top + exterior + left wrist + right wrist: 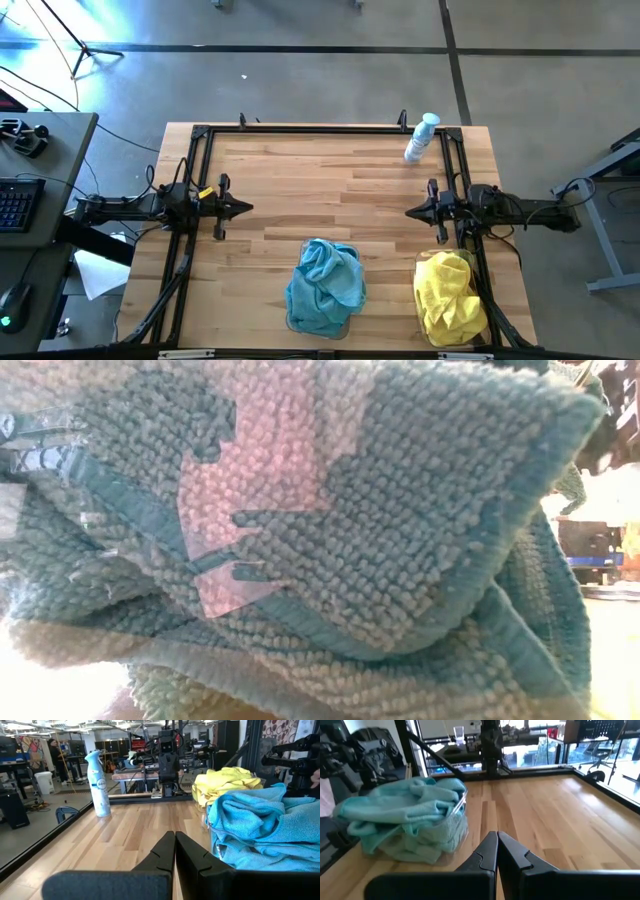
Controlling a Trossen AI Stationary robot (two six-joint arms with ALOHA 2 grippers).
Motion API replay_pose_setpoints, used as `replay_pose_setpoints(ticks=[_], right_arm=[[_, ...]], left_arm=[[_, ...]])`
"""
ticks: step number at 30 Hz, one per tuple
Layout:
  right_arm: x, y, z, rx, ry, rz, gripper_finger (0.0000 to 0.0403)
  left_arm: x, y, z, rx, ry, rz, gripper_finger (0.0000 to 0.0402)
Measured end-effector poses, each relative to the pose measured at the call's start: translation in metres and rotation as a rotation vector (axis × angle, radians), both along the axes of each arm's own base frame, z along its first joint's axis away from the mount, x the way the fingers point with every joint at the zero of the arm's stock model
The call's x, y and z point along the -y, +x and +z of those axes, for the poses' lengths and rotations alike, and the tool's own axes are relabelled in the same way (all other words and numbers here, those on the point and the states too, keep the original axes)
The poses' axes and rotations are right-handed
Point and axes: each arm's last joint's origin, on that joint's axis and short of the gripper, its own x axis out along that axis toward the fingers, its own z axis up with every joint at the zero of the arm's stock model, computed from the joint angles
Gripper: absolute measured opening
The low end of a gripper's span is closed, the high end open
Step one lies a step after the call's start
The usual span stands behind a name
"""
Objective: Sort microfiber towel by color & place in baskets
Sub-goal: Return to Home Position
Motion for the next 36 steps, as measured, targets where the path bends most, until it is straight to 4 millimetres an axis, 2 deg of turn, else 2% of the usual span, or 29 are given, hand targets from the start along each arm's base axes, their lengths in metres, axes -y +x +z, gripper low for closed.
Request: replay_pose_setpoints(ticks=[10,36], right_arm=[[0.0001,-0.0012,-0.007,-0.073,-0.003,-0.002,0.0],[0.0001,-0.0012,-0.0073,-0.076,-0.003,-0.003,0.0]], left_arm=[[0.0,0.0,0.0,0.0,0.0,0.0,0.0],[0.0,0.0,0.0,0.0,0.0,0.0,0.0]])
